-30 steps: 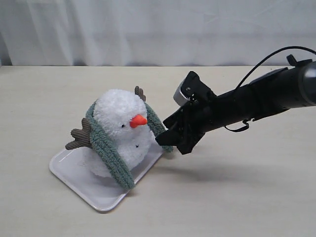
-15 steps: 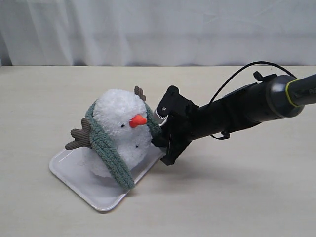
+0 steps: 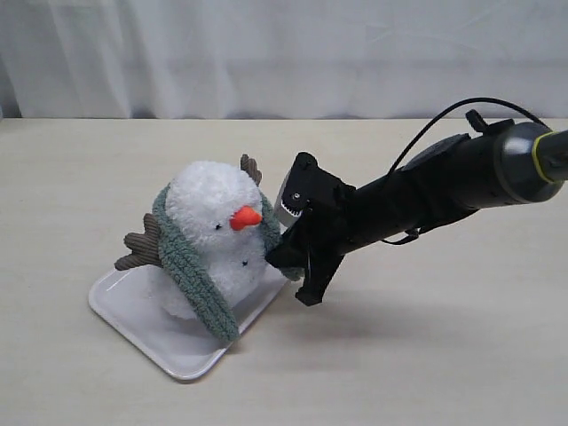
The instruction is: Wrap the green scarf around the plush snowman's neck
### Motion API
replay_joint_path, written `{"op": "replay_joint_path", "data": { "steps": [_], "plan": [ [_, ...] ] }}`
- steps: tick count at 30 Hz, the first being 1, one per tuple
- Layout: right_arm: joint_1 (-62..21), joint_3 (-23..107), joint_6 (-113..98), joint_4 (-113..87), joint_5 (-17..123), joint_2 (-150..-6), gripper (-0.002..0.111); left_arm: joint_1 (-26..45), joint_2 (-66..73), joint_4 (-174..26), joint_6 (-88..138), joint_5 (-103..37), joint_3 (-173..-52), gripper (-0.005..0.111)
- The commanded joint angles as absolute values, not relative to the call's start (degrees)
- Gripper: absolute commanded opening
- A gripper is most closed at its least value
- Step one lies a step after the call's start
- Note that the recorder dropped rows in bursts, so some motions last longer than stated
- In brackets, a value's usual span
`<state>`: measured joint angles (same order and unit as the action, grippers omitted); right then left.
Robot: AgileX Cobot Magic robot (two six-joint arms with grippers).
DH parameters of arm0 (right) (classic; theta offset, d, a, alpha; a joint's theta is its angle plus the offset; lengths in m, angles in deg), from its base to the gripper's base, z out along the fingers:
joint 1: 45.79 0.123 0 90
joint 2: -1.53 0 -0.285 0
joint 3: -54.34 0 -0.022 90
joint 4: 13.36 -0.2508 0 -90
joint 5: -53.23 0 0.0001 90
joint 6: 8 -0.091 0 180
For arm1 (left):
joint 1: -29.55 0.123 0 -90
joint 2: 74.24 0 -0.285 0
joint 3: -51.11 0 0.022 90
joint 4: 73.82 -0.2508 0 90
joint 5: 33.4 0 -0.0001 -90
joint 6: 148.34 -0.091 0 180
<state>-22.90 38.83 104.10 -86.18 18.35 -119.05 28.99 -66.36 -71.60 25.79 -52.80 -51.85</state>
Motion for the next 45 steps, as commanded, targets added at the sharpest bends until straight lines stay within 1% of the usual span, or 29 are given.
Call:
{"op": "replay_joint_path", "data": {
  "steps": [1, 10, 17, 25, 33, 39, 45],
  "plan": [
    [-23.07, 38.95, 100.91, -84.21, 18.03, -117.06, 0.004, 28.83, -66.45, -71.63, 25.71, -52.01, -51.67, 0.000],
    [-23.07, 38.95, 91.74, -74.80, 17.40, -114.69, 0.004, 28.83, -66.45, -71.63, 25.71, -52.01, -51.67, 0.000],
    [-22.95, 38.95, 90.11, -73.75, 8.72, -114.56, 0.004, 28.83, -66.45, -71.63, 25.71, -52.01, -51.67, 0.000],
    [-22.95, 38.81, 86.82, -74.57, 7.85, -114.56, 0.004, 28.83, -66.45, -71.63, 25.71, -52.01, -51.67, 0.000],
    [-22.95, 37.63, 88.68, -78.44, 7.92, -115.76, 0.004, 28.83, -66.45, -71.63, 25.71, -52.01, -51.67, 0.000],
    [-22.95, 37.63, 93.73, -83.85, 1.88, -118.69, 0.004, 28.83, -66.45, -71.63, 25.71, -52.01, -51.67, 0.000],
    [-22.95, 37.63, 95.03, -84.68, -0.06, -120.03, 0.004, 28.83, -66.45, -71.74, 25.71, -51.96, -51.67, 0.000]
  ]
}}
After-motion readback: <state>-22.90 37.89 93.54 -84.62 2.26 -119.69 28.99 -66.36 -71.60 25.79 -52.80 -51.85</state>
